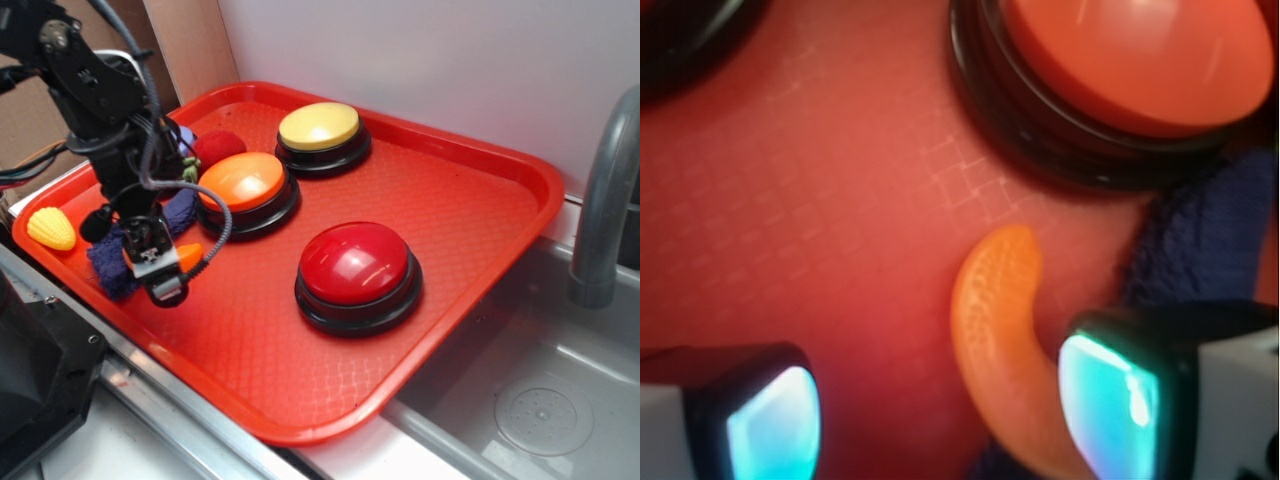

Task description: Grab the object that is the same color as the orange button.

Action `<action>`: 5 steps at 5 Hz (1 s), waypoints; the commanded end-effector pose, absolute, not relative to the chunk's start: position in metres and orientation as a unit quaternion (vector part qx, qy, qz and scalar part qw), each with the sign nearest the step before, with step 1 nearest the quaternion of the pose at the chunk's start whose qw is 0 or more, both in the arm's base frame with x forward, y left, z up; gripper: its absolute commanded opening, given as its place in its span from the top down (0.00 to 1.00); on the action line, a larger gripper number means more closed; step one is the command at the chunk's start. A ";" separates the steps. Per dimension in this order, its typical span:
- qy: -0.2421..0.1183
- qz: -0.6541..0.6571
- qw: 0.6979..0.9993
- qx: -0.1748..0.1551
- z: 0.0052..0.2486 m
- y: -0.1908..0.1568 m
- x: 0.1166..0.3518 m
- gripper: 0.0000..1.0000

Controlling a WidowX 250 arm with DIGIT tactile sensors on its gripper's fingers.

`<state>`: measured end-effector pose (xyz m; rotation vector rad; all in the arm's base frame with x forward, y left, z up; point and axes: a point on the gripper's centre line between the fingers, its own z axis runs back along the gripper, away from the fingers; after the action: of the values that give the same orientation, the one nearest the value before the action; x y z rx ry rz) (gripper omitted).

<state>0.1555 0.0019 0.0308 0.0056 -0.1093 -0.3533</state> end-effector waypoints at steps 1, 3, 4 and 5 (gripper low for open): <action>-0.052 -0.172 0.984 0.001 0.018 0.006 0.162 0.00; -0.041 -0.164 0.986 0.010 0.011 0.006 0.163 0.67; -0.041 -0.164 0.986 0.009 0.009 0.009 0.163 1.00; -0.039 -0.161 0.986 0.009 0.009 0.009 0.164 1.00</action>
<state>0.1621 0.0069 0.0092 0.0161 -0.0738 -0.3232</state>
